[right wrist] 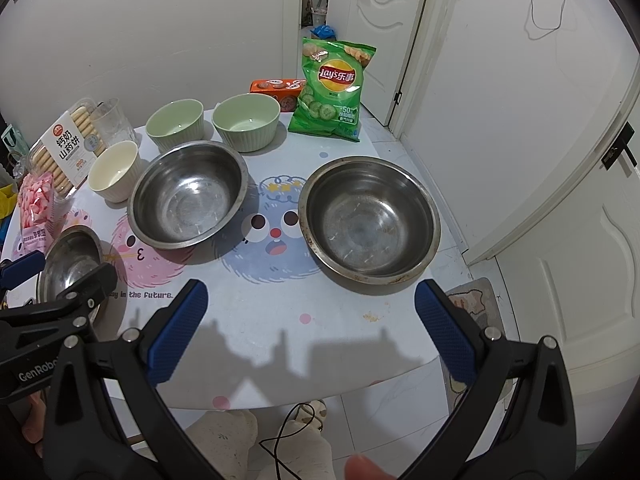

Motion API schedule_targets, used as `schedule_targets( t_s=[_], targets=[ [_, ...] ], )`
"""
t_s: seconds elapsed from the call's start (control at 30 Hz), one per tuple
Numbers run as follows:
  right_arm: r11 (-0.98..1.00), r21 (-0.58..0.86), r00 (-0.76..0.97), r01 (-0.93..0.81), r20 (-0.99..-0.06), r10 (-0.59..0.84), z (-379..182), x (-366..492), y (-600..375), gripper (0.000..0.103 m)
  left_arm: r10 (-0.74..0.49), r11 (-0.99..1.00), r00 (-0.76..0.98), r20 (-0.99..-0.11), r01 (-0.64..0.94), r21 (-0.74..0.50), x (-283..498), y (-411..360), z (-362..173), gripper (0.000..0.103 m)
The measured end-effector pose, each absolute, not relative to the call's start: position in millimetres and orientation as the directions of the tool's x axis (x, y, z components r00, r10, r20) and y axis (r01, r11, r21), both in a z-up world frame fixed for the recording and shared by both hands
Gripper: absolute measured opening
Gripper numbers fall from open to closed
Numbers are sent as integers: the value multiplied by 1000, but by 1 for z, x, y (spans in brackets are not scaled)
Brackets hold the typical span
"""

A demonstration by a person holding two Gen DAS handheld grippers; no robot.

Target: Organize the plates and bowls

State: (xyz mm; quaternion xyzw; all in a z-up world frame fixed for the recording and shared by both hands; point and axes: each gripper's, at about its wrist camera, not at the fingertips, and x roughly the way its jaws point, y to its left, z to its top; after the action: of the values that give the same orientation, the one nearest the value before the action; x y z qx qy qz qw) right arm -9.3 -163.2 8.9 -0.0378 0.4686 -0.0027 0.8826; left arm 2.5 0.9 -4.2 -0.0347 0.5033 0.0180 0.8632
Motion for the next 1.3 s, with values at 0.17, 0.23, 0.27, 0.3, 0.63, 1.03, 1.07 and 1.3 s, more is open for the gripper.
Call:
schedule_targets(
  t_s=[0.17, 0.23, 0.27, 0.3, 0.63, 1.03, 1.07, 1.3],
  targets=[
    [997, -69, 561, -31, -827, -40, 8, -9, -164, 103, -2, 997, 493, -870, -65, -39, 3, 1, -5, 103],
    [997, -70, 560, -30, -828, -41, 9, -9, -163, 103, -3, 997, 492, -871, -67, -41, 4, 1, -5, 103],
    [997, -69, 560, -30, -828, -41, 9, -8, -162, 103, -4, 997, 492, -870, -67, -42, 4, 1, -6, 103],
    [997, -68, 560, -29, -828, -40, 10, -8, -162, 103, -9, 997, 494, -870, -66, -47, 4, 2, -5, 103],
    [998, -62, 554, -5, -831, -49, 1, -3, -176, 103, -15, 998, 485, -874, -39, -39, 14, -12, -8, 103],
    [997, -59, 526, 56, -847, -80, -8, 7, -210, 103, -57, 998, 453, -890, 39, -45, 42, -56, -23, 103],
    [996, -63, 526, 60, -846, -86, -9, 9, -215, 103, -63, 998, 450, -891, 43, -49, 46, -61, -25, 103],
    [997, -43, 524, 64, -849, -70, -21, 33, -249, 103, -83, 995, 438, -895, 88, -49, 80, -97, -41, 103]
  ],
)
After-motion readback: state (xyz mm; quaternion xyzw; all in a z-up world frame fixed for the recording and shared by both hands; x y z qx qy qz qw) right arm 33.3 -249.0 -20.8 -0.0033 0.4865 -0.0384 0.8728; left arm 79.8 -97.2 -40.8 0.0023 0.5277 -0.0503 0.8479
